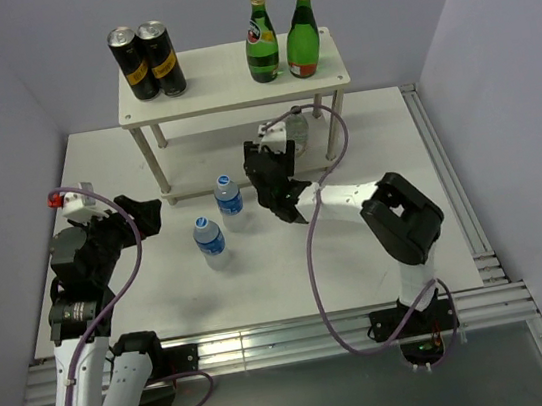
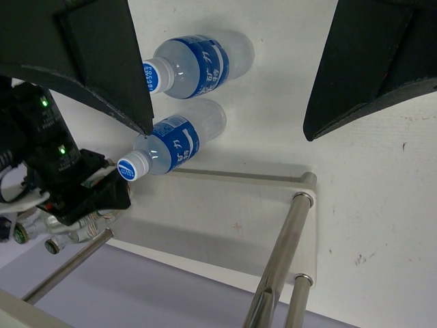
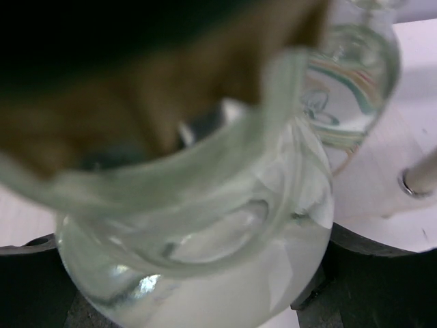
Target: Place and organize the beverage onto the shelf
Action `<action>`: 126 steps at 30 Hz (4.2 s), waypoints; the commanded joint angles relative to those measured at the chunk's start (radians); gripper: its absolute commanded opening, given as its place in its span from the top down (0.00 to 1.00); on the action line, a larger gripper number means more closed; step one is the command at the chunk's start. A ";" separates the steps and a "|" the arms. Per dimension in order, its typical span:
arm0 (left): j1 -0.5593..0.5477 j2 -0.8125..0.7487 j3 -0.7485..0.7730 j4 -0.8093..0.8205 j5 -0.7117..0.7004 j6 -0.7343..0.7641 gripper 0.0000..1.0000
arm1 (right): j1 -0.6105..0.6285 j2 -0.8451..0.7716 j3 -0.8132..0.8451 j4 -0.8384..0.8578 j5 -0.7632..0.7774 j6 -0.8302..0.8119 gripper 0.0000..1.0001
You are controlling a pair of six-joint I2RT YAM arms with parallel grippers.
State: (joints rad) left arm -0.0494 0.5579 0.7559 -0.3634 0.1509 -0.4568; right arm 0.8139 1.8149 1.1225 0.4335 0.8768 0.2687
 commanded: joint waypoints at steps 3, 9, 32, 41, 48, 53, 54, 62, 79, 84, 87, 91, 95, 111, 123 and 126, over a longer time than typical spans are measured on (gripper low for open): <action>-0.001 -0.003 0.005 0.027 -0.011 0.012 0.01 | -0.062 0.083 0.183 0.028 -0.051 -0.007 1.00; -0.001 0.000 0.002 0.027 -0.011 0.013 0.01 | -0.119 0.172 0.281 -0.035 -0.119 0.049 1.00; -0.001 0.014 0.005 0.027 -0.016 0.013 0.01 | -0.206 0.253 0.358 -0.088 -0.110 0.056 1.00; -0.001 0.013 0.005 0.024 -0.017 0.013 0.01 | -0.223 0.250 0.356 -0.088 -0.154 0.024 0.56; 0.000 0.011 0.005 0.026 -0.020 0.013 0.01 | -0.220 0.242 0.347 -0.090 -0.197 0.018 0.00; 0.000 0.011 0.005 0.024 -0.024 0.012 0.01 | -0.205 0.219 0.306 -0.067 -0.203 0.003 0.00; 0.000 0.011 0.005 0.024 -0.024 0.012 0.01 | -0.200 0.213 0.301 -0.067 -0.199 0.003 0.00; 0.002 0.005 0.006 0.021 -0.042 0.010 0.01 | -0.131 0.112 0.160 -0.071 -0.138 0.047 0.00; 0.003 0.013 0.002 0.011 -0.024 -0.029 0.01 | 0.143 -0.310 -0.240 -0.366 0.125 0.412 0.00; -0.026 -0.018 0.022 -0.055 -0.097 -0.109 0.01 | 0.316 -0.503 -0.329 -0.527 0.195 0.510 0.00; -0.073 -0.039 0.034 -0.078 -0.131 -0.154 0.02 | 0.416 -0.599 -0.348 -0.675 0.255 0.579 0.00; -0.202 -0.009 0.046 -0.121 -0.304 -0.197 0.01 | 0.528 -0.700 -0.366 -0.885 0.300 0.723 0.00; -0.489 0.141 0.117 -0.163 -0.701 -0.253 0.02 | 0.608 -0.740 -0.356 -1.071 0.349 0.878 0.00; -1.276 0.270 -0.141 -0.365 -1.303 -0.951 0.01 | 0.755 -0.776 -0.334 -1.644 0.410 1.406 0.00; -1.337 0.579 -0.135 -0.252 -1.507 -0.996 0.01 | 0.769 -0.828 -0.354 -1.675 0.419 1.432 0.00; -1.284 0.580 -0.213 0.091 -1.443 -0.705 0.01 | 0.771 -0.841 -0.356 -1.679 0.419 1.429 0.00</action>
State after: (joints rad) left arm -1.3659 1.1347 0.5976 -0.5964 -1.2846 -1.4128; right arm 1.5753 1.0008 0.7769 -1.2179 1.2419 1.6470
